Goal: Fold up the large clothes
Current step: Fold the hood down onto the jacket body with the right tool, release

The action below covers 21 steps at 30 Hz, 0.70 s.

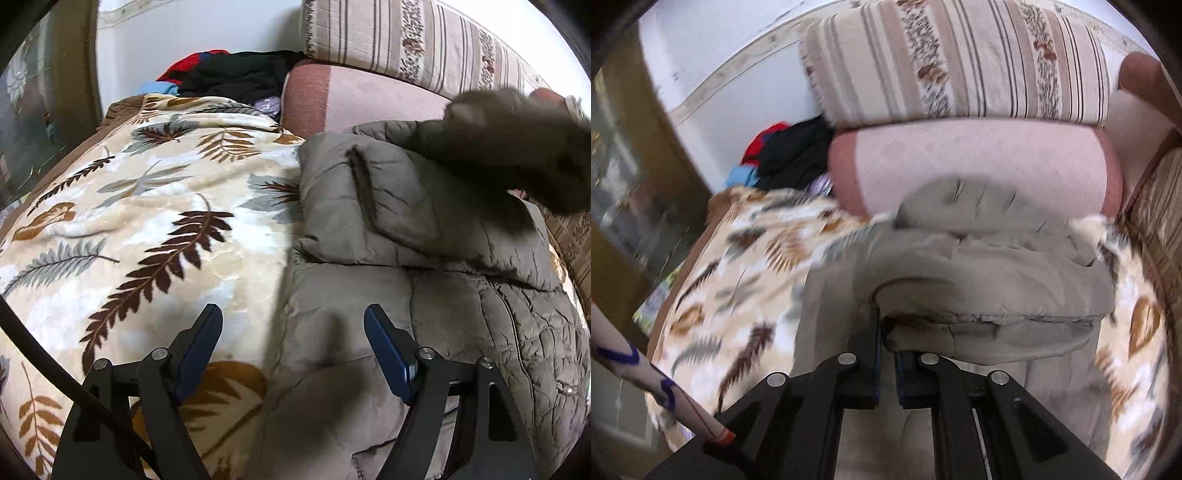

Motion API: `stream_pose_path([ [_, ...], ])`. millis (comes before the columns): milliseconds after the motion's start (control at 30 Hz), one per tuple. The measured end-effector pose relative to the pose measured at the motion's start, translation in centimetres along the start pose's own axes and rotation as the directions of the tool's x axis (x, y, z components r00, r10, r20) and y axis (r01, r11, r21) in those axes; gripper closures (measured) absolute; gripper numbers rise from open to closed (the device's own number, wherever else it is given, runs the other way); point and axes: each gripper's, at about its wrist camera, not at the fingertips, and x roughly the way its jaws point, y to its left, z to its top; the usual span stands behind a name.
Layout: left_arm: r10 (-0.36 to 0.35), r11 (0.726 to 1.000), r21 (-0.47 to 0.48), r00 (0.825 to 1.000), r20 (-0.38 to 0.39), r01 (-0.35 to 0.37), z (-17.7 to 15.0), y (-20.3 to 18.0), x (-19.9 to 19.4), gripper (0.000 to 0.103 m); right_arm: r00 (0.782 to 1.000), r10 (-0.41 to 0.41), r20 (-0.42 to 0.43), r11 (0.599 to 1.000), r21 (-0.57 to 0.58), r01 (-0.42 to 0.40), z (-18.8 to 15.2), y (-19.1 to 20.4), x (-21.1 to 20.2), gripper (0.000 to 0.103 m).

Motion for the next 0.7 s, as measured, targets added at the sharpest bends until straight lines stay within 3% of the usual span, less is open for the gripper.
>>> stream_pose_path([
  [100, 0.004, 1.0, -0.01, 1.0, 0.013, -0.004, -0.1, 0.2, -0.5, 0.025, 0.998, 0.03, -0.062, 0.999, 0.038, -0.028, -4.0, -0.5, 1.7, 0.102],
  [167, 0.013, 1.0, -0.016, 1.0, 0.018, -0.013, -0.2, 0.4, -0.5, 0.025, 0.993, 0.016, -0.12, 0.997, 0.078, -0.007, -5.5, -1.2, 5.0, 0.102],
  [300, 0.012, 0.999, -0.037, 1.0, 0.005, -0.012, -0.2, 1.0, -0.2, 0.025, 0.98, -0.047, -0.193, 0.989, 0.126, 0.072, -6.2, -2.9, 11.1, 0.102],
  [433, 0.014, 0.998, -0.058, 1.0, 0.003, -0.013, 0.0, 1.6, -0.3, 0.025, 0.978, -0.02, -0.208, 0.982, 0.181, 0.058, -6.6, -3.8, 11.8, 0.1],
  [500, 0.005, 0.998, -0.062, 1.0, -0.001, -0.005, 0.1, 1.6, -0.3, 0.025, 0.979, -0.039, -0.2, 0.99, 0.122, 0.064, -6.5, -3.3, 10.5, 0.088],
  [567, -0.003, 0.999, -0.052, 1.0, -0.004, 0.003, 0.1, 1.3, -0.4, 0.025, 0.985, -0.099, -0.143, 0.993, 0.047, 0.107, -5.7, -2.6, 8.9, 0.055],
  [633, -0.004, 0.999, -0.033, 1.0, 0.001, 0.004, -0.1, 0.8, -0.5, 0.025, 0.982, -0.183, -0.044, 0.983, -0.006, 0.183, -4.3, -2.4, 7.0, 0.046],
  [700, -0.001, 1.0, -0.018, 1.0, 0.006, 0.001, -0.1, 0.4, -0.5, 0.025, 0.974, -0.227, 0.015, 0.974, -0.011, 0.227, -2.5, -2.7, 6.4, 0.046],
])
